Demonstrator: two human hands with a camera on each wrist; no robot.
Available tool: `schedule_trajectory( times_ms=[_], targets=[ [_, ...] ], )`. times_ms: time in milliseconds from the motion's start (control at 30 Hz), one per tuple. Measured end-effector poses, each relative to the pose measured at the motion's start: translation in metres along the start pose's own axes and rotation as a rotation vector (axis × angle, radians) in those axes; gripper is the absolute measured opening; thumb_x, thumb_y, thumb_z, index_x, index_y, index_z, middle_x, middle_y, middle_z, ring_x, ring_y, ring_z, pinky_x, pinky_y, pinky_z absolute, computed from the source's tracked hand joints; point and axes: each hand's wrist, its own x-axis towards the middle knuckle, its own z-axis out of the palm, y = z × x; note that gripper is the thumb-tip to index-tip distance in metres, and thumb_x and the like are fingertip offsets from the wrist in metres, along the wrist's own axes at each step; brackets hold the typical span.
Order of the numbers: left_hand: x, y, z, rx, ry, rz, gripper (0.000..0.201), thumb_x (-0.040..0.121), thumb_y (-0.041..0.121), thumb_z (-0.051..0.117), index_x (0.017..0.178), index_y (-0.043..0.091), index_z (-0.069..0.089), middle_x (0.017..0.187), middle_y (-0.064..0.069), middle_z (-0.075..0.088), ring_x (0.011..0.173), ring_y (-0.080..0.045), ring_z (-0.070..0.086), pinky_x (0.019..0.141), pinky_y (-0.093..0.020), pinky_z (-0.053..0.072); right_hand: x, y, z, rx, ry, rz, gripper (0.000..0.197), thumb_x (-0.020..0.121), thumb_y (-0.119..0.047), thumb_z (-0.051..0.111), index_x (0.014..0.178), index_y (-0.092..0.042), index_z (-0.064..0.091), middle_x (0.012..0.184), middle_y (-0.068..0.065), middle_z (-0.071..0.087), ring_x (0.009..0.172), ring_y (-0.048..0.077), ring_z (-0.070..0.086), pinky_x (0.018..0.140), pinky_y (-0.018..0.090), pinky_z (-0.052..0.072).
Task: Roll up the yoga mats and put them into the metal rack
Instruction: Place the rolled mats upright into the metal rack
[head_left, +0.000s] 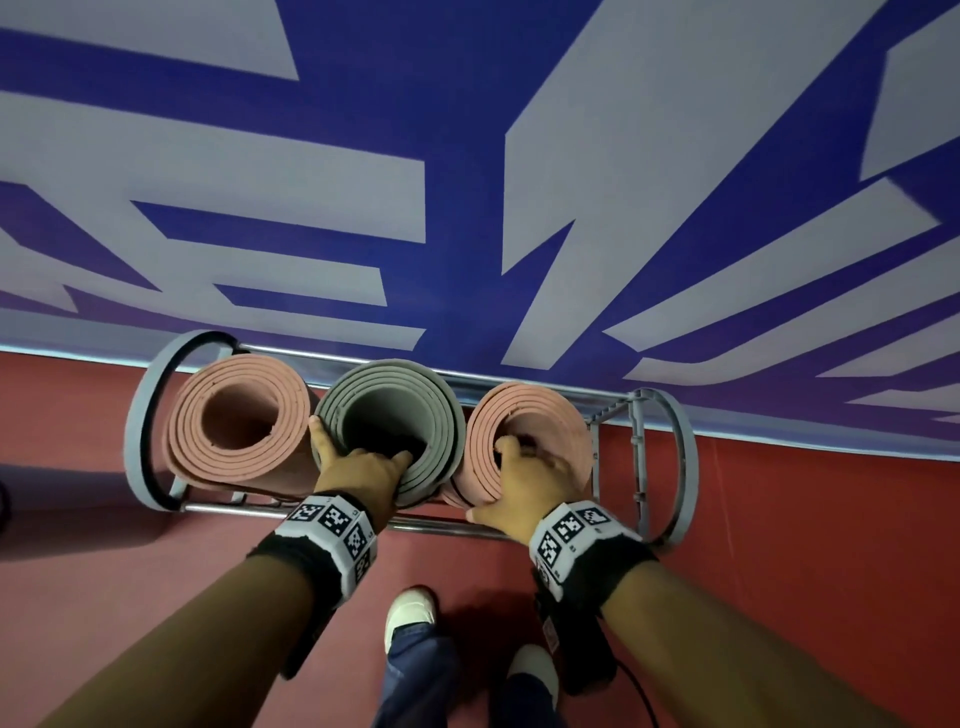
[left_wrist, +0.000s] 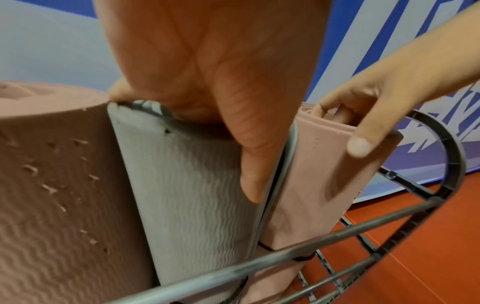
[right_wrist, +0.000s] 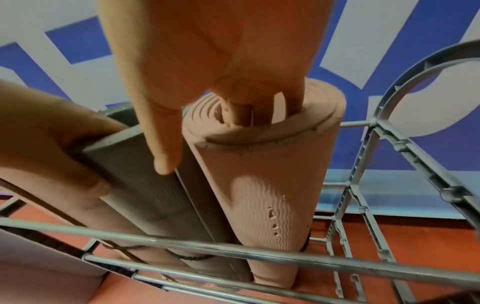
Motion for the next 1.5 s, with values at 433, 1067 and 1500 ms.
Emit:
schedule_trajectory(
  times_ms=[433,1067,1500],
  targets=[
    [-0.004,-0.027,-0.009,0.094,0.061,-0.009,0.059,0.093,0.012,0.044,0.146,0.034,0.031,0.110,0.008,0.069,0.118,-0.021,0.059,0.107,-0.069,-0.014,0.003,-0.023,0.010,-0.102,0.107,-0.165,0.047,0.096,-0.009,0.050,0.140,-0.015,0.036,0.121,0.008,0.064,0.117,0.031,0.054,0.100,0.035,0.035],
    [-0.008,-0.046,-0.004,-0.044,0.056,0.024,0.051,0.094,0.024,0.049,0.142,0.027,0.033,0.131,0.003,0.053,0.130,-0.021,0.043,0.116,-0.061,-0.006,0.036,-0.023,0.028,-0.112,0.060,-0.124,0.054,0.093,-0.012,0.054,0.140,-0.019,0.029,0.133,0.001,0.054,0.122,0.023,0.050,0.106,0.037,0.024],
    [-0.003,-0.066,-0.003,-0.146,0.051,0.160,0.042,0.098,0.020,0.043,0.138,0.031,0.041,0.122,0.001,0.060,0.122,-0.022,0.052,0.117,-0.060,0.001,0.039,-0.034,0.027,-0.156,0.046,0.030,0.064,0.089,-0.008,0.054,0.144,-0.020,0.023,0.138,0.001,0.052,0.131,0.025,0.044,0.119,0.044,0.002]
  ],
)
